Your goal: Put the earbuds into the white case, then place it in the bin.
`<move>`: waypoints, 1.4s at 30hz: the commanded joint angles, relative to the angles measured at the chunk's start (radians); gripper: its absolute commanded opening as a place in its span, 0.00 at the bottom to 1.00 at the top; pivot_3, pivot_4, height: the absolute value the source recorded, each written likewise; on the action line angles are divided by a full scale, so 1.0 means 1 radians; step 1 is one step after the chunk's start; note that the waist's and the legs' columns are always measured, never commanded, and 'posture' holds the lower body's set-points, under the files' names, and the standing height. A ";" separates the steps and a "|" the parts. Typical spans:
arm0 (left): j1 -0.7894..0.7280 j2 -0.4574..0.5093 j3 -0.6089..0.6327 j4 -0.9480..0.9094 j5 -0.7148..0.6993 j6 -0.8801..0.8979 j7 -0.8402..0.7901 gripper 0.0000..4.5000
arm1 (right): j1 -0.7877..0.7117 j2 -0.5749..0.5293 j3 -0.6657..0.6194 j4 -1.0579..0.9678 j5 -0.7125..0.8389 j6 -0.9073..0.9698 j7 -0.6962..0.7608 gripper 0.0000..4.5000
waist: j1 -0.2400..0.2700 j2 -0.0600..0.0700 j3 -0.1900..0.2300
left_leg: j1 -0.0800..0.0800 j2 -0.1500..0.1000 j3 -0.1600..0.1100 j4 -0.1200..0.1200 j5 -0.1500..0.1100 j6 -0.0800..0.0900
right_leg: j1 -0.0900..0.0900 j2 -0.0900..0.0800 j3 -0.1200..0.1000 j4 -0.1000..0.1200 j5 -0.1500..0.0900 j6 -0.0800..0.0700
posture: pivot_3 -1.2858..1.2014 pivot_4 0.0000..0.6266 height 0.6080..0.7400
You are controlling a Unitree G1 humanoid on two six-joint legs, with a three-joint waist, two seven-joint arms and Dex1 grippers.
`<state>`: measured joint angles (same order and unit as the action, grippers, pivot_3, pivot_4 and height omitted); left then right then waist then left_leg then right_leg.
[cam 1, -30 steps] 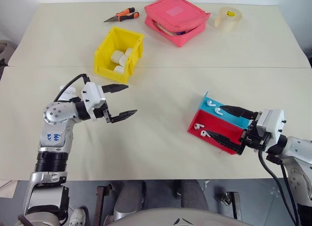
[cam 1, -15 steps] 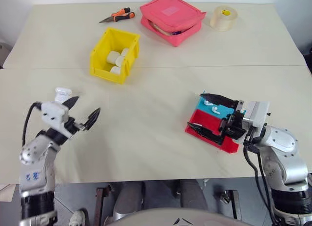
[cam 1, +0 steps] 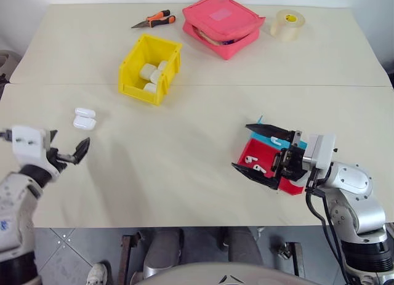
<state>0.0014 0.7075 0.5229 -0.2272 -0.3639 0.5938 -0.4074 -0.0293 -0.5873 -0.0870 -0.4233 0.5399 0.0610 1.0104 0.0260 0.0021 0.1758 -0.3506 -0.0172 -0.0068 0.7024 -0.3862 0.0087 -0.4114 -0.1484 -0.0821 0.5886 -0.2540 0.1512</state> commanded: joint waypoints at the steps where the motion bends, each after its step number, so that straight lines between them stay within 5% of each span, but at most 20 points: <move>1: -0.123 0.104 -0.060 0.066 -0.019 0.148 -0.046 0.99 | 0.015 -0.031 -0.026 -0.033 0.027 0.022 0.006 1.00 | -0.003 0.000 0.000 | 0.000 0.000 0.000 0.000 0.000 0.000 | 0.000 0.000 0.001 0.000 0.000 0.000 | 0.52 0.24 1.00; 9: -0.461 0.338 -0.380 0.331 0.086 0.360 -0.183 0.99 | 0.022 -0.045 -0.036 -0.042 0.035 0.047 -0.005 1.00 | -0.015 0.000 0.000 | 0.000 0.001 0.011 -0.003 0.000 0.000 | -0.003 0.002 0.001 0.001 0.000 0.000 | 0.52 0.24 1.00; 13: -0.567 0.371 -0.494 0.414 0.136 0.418 -0.222 0.99 | 0.038 -0.039 -0.036 -0.057 0.030 0.048 -0.021 1.00 | -0.024 0.000 0.000 | 0.000 0.001 0.014 -0.004 0.000 0.000 | -0.004 0.002 0.001 0.001 0.000 0.000 | 0.52 0.24 1.00; 29: -0.586 0.333 -0.537 0.466 0.166 0.519 -0.233 0.99 | 0.058 -0.037 -0.033 -0.069 0.024 0.042 -0.051 1.00 | -0.023 0.000 0.000 | 0.000 0.001 0.014 -0.003 0.000 0.000 | -0.004 0.001 0.001 0.001 0.000 0.000 | 0.52 0.24 1.00; 38: -0.547 0.296 -0.481 0.463 0.153 0.499 -0.218 0.46 | 0.044 -0.038 -0.033 -0.055 0.025 0.041 -0.045 1.00 | -0.025 0.000 0.000 | 0.002 0.002 0.015 -0.003 0.000 -0.001 | -0.004 0.001 0.003 0.002 0.000 0.000 | 0.52 0.24 1.00; 42: -0.485 0.252 -0.366 0.418 0.119 0.396 -0.215 0.46 | 0.045 -0.038 -0.032 -0.049 0.024 0.040 -0.042 1.00 | -0.023 0.000 0.000 | 0.002 0.002 0.015 -0.003 0.000 -0.001 | -0.004 0.001 0.003 0.002 0.000 0.000 | 0.52 0.24 1.00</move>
<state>-0.5071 0.9778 0.1031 0.2068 -0.2331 1.0322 -0.6408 0.0177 -0.6239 -0.1055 -0.4609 0.5579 0.1138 0.9662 0.0026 0.0020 0.1758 -0.3489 -0.0151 0.0083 0.6999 -0.3859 0.0082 -0.4153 -0.1471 -0.0789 0.5909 -0.2543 0.1512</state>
